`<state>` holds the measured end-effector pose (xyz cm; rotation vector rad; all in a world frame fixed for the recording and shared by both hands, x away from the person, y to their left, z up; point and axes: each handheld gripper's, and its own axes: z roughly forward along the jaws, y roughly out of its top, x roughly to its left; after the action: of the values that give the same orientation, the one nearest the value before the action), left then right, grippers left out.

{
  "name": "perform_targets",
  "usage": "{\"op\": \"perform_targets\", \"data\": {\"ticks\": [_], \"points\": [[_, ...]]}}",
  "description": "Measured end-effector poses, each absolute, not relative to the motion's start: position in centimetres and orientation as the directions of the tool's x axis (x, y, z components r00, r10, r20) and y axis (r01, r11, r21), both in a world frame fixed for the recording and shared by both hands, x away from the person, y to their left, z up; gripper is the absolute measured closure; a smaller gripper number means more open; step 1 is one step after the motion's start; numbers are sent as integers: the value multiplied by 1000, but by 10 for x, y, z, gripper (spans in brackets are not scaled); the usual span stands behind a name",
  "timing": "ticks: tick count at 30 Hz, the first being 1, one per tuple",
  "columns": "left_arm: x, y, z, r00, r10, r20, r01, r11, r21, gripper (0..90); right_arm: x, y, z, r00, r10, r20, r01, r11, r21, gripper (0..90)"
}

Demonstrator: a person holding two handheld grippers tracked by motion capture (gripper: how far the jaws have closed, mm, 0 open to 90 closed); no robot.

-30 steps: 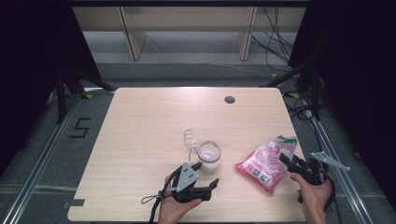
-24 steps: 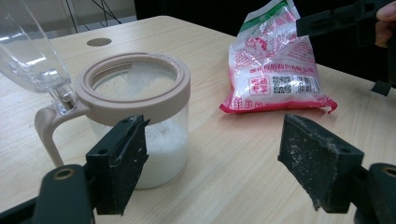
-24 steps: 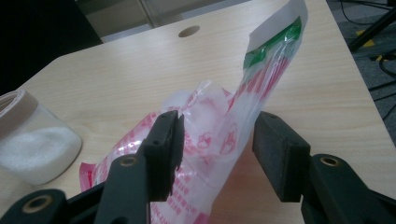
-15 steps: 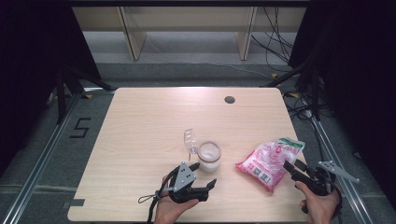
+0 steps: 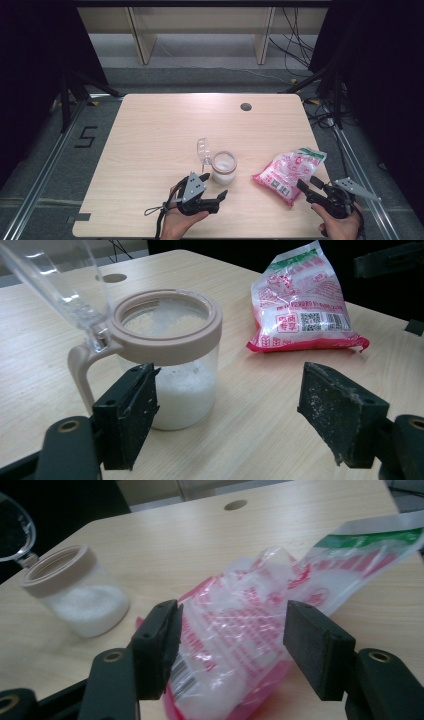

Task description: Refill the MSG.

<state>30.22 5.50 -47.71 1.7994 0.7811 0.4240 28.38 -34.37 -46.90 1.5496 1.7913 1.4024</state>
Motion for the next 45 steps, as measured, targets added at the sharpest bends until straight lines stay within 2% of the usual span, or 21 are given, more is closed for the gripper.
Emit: {"op": "perform_targets", "data": {"ticks": [5,15,16,17,22,23,30,32,33,35,45], "points": [[304,61,-478,708,699,-98,315,-189,930,230,279,-332,-471,-363,894,264,498,-53,866,401],[310,76,-475,680,728,-85,329,-200,923,237,269,-312,-474,-420,862,283,526,-22,850,397],[310,78,-474,671,736,-86,331,-194,923,239,269,-312,-474,-433,861,266,538,11,843,396],[311,79,-474,667,740,-89,333,-189,924,239,270,-311,-477,-452,857,249,510,19,860,394],[315,88,-470,650,756,-79,338,-195,921,241,264,-304,-477,-450,852,266,547,28,837,392],[316,90,-470,649,757,-78,336,-193,922,242,265,-304,-478,-465,854,233,516,48,855,391],[323,95,-465,631,772,-73,338,-189,922,244,261,-294,-482,-480,837,263,549,53,834,388],[325,96,-463,627,775,-73,342,-190,921,246,260,-295,-481,-491,838,238,548,84,832,388],[327,97,-461,625,778,-71,340,-189,921,246,257,-293,-480,-482,834,267,567,64,821,388],[328,97,-460,619,782,-73,341,-184,922,246,259,-293,-482,-499,831,244,540,78,838,388],[341,104,-452,606,794,-54,334,-192,923,244,254,-286,-484,-512,819,258,566,95,819,388]]}}
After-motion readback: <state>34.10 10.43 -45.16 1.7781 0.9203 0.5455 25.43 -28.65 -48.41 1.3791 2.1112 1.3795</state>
